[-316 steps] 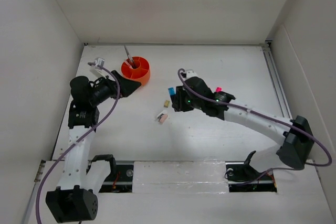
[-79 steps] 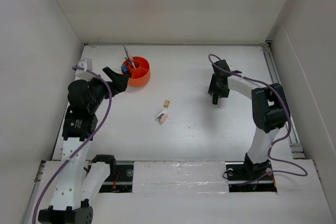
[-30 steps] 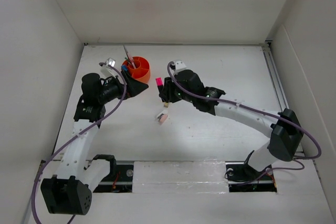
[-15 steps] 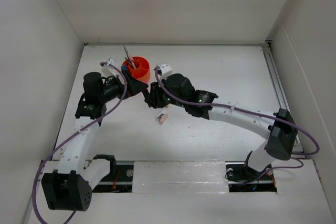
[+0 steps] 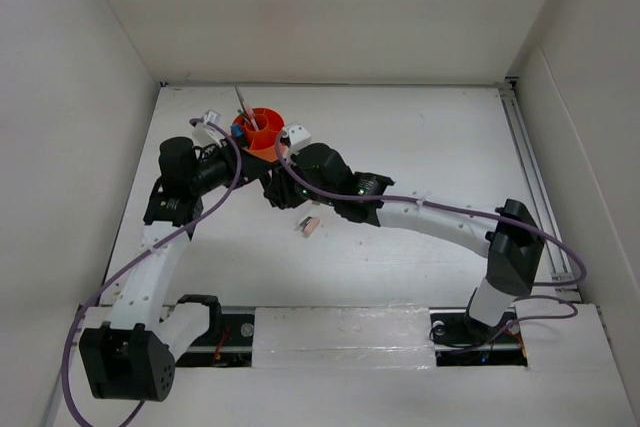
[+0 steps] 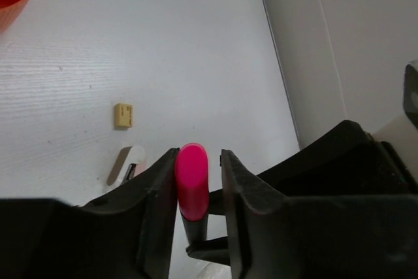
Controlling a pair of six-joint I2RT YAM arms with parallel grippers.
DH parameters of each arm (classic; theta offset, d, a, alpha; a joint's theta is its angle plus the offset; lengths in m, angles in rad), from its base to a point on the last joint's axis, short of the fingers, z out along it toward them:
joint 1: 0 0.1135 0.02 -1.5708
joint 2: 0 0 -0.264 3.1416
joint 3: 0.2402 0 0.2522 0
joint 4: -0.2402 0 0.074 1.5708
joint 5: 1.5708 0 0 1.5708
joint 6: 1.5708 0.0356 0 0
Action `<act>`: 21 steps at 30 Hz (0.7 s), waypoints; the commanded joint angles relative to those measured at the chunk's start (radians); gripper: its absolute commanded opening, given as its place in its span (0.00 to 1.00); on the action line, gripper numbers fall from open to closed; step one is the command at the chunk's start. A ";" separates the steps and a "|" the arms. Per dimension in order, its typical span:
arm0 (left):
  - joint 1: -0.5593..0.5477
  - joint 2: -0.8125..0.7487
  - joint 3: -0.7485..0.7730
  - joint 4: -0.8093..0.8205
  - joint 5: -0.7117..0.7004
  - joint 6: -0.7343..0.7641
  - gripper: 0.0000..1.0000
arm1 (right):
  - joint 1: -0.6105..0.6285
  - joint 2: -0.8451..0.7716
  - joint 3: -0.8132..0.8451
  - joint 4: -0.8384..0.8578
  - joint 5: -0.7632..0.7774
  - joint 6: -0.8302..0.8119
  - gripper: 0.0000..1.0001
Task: Sort the stationery into containers
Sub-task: Pick up the pen from the center of the board, then place the pen in the storage box.
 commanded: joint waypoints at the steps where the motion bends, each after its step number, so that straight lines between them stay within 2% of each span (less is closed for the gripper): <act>1: -0.002 0.000 -0.002 0.036 0.005 0.008 0.21 | 0.011 0.017 0.066 0.060 0.038 -0.002 0.00; 3: -0.002 0.011 0.007 0.027 0.017 0.008 0.12 | 0.011 0.026 0.080 0.060 0.071 -0.002 0.00; 4: -0.002 0.011 0.007 0.027 0.017 0.008 0.01 | 0.011 0.037 0.080 0.060 0.072 -0.002 0.00; 11: -0.002 0.003 0.007 0.049 0.028 -0.001 0.00 | 0.011 0.059 0.109 0.060 0.137 -0.013 0.00; 12: -0.002 0.003 0.007 0.049 0.016 -0.001 0.00 | -0.001 0.068 0.109 0.060 0.138 -0.013 0.02; 13: -0.002 -0.009 0.016 0.058 -0.024 -0.001 0.00 | -0.010 0.068 0.109 0.060 0.125 -0.013 0.37; 14: -0.002 -0.009 0.016 0.058 -0.058 0.008 0.00 | -0.010 0.068 0.090 0.060 0.125 -0.013 0.62; 16: -0.002 -0.020 0.027 0.058 -0.153 0.008 0.00 | -0.019 0.034 0.063 0.060 0.165 -0.013 0.86; 18: -0.002 -0.020 0.039 0.058 -0.219 -0.009 0.00 | -0.039 0.004 0.011 0.060 0.177 -0.013 0.93; 21: -0.002 0.004 0.039 0.115 -0.352 -0.035 0.00 | -0.079 -0.079 -0.083 0.060 0.177 -0.013 0.95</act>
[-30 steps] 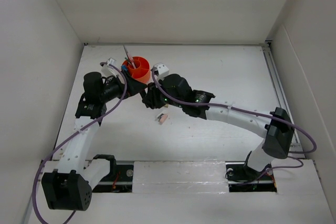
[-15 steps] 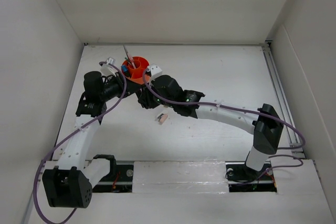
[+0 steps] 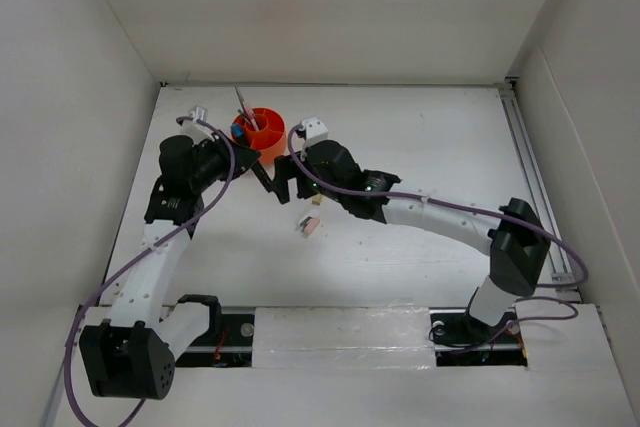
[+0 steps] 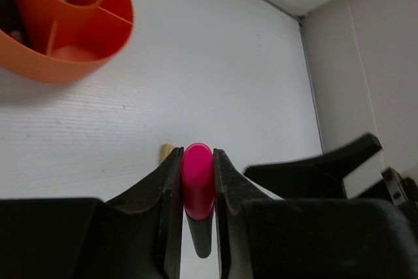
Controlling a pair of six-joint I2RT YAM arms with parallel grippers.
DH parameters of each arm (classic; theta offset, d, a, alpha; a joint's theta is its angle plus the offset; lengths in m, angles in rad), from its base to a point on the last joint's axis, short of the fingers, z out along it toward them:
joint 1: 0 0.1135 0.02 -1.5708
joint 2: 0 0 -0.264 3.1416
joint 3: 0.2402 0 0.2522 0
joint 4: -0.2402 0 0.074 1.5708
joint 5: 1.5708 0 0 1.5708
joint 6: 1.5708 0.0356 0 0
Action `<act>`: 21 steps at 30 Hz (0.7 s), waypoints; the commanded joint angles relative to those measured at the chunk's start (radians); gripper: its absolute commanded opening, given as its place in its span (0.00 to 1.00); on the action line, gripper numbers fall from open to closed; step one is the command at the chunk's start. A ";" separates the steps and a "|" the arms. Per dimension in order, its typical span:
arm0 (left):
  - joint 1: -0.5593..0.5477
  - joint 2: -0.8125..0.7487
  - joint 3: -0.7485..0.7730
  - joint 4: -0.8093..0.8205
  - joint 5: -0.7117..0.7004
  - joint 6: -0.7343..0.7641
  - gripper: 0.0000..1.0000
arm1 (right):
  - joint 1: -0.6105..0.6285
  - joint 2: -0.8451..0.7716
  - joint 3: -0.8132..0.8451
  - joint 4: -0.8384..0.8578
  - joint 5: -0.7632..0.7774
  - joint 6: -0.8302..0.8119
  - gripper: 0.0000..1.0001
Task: Sort the stationery into containers
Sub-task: Place the pen in the storage box.
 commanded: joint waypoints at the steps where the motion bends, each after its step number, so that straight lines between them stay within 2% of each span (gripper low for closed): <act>1: -0.001 0.017 0.038 0.106 -0.190 -0.026 0.00 | -0.047 -0.143 -0.088 0.039 0.034 -0.006 0.95; 4: -0.001 0.065 0.092 0.132 -0.374 -0.027 0.00 | -0.072 -0.247 -0.203 0.048 0.015 -0.006 0.95; 6: -0.001 0.086 0.083 0.244 -0.512 -0.038 0.00 | -0.082 -0.307 -0.262 0.048 0.015 -0.006 0.95; 9: -0.001 0.148 0.110 0.349 -0.634 0.005 0.00 | -0.082 -0.445 -0.374 0.036 0.015 -0.006 0.95; 14: 0.010 0.266 0.198 0.448 -0.674 0.128 0.00 | -0.091 -0.660 -0.518 -0.022 0.006 -0.006 0.96; 16: 0.048 0.332 0.234 0.481 -0.607 0.148 0.00 | -0.091 -0.752 -0.541 -0.056 -0.004 -0.006 0.96; 21: 0.058 0.442 0.291 0.511 -0.574 0.212 0.00 | -0.091 -0.876 -0.555 -0.133 -0.037 0.004 0.96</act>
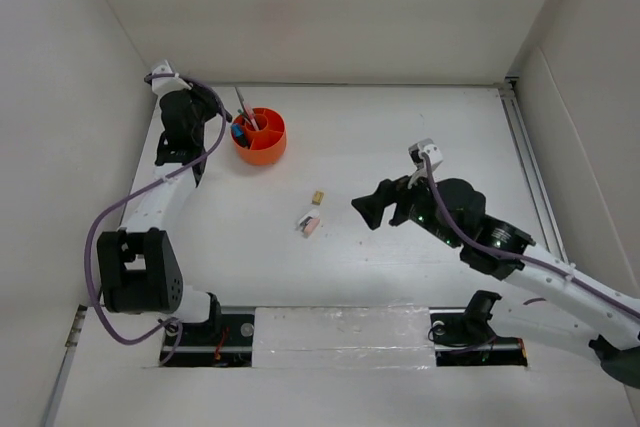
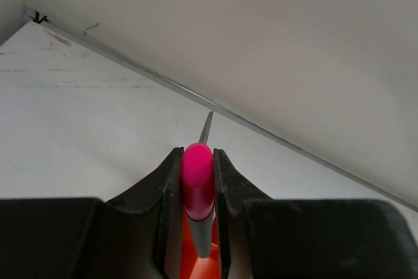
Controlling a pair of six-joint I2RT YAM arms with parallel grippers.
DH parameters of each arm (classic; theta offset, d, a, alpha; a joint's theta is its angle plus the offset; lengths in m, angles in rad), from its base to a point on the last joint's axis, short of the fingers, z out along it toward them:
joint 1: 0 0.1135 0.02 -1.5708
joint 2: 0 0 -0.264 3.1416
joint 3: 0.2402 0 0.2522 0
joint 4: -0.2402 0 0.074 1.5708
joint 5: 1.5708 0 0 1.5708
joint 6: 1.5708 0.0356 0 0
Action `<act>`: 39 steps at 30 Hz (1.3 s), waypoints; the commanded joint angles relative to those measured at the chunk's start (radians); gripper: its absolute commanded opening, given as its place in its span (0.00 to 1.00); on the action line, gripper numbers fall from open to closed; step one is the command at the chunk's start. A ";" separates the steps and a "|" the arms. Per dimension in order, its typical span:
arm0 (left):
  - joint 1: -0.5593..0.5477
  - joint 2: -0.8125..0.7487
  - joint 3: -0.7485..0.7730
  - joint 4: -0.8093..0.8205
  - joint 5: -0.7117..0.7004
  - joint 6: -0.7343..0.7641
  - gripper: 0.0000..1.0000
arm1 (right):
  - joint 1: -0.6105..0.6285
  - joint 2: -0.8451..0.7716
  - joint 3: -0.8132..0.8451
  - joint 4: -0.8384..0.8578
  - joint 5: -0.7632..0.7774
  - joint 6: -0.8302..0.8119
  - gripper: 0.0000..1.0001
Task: Sort the stationery into containers
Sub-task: Place the pen in the storage box.
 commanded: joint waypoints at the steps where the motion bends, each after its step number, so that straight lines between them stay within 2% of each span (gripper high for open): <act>1: 0.006 0.056 0.055 0.091 0.029 0.084 0.00 | -0.003 -0.067 -0.002 -0.056 -0.028 0.003 0.96; 18: 0.006 0.179 -0.024 0.249 0.093 0.063 0.00 | -0.003 -0.154 -0.002 -0.165 -0.037 0.012 0.96; 24: -0.003 0.197 -0.067 0.249 0.044 0.053 0.00 | -0.003 -0.186 0.028 -0.196 -0.018 0.022 0.96; 39: -0.042 0.250 -0.047 0.185 0.020 0.067 0.00 | 0.006 -0.225 0.028 -0.224 -0.009 0.022 0.97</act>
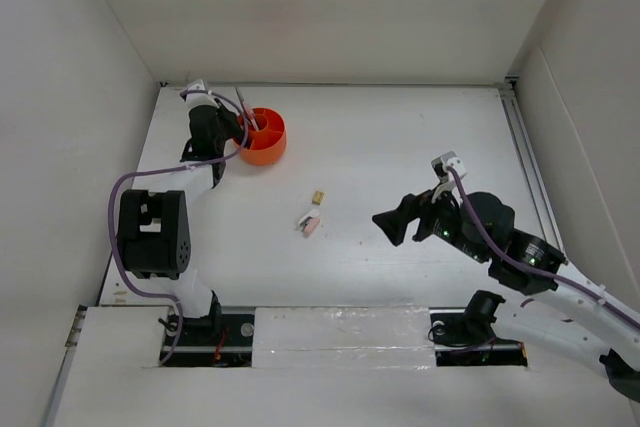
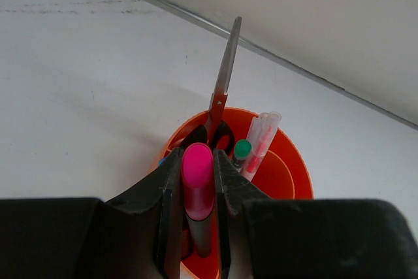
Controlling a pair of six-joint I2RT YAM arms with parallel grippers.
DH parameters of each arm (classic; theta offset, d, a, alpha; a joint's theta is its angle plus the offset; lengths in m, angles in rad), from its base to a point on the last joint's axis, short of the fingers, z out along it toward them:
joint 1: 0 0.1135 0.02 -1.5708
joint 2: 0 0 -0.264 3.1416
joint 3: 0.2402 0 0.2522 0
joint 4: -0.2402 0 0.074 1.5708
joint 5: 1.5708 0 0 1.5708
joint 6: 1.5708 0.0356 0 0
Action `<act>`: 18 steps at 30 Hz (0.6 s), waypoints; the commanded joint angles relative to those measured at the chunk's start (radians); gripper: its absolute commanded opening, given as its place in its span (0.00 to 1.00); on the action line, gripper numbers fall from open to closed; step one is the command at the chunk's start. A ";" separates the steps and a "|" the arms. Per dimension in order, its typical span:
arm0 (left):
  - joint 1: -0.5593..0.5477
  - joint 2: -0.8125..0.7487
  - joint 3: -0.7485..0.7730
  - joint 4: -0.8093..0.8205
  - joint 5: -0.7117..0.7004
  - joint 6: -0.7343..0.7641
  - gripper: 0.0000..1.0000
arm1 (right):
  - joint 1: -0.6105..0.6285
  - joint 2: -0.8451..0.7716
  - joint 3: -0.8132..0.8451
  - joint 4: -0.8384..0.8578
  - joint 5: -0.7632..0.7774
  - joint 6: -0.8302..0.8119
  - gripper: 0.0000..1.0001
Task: Sort the stationery into containers
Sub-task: Place the pen in the storage box.
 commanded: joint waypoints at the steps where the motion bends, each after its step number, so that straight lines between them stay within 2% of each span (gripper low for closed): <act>1: 0.003 -0.002 0.019 0.031 -0.018 0.003 0.00 | 0.005 -0.022 0.035 -0.002 0.013 0.007 0.97; 2: 0.003 -0.002 0.019 0.022 -0.028 0.003 0.00 | 0.005 -0.022 0.035 -0.002 0.013 0.007 0.97; 6: 0.003 -0.002 0.019 0.013 -0.038 0.003 0.13 | 0.005 -0.041 0.044 -0.011 0.022 -0.003 0.97; 7: 0.003 -0.002 0.019 0.013 -0.038 0.003 0.25 | 0.005 -0.041 0.044 -0.011 0.022 -0.003 0.97; 10: 0.003 -0.014 -0.001 0.025 -0.038 0.003 0.42 | 0.005 -0.041 0.044 -0.011 0.022 -0.003 0.97; 11: 0.003 -0.042 -0.001 0.025 -0.038 0.003 0.52 | 0.005 -0.041 0.044 -0.011 0.022 -0.003 0.97; 18: 0.003 -0.114 -0.033 0.042 -0.048 0.003 0.71 | 0.005 -0.019 0.044 0.007 0.013 -0.003 0.97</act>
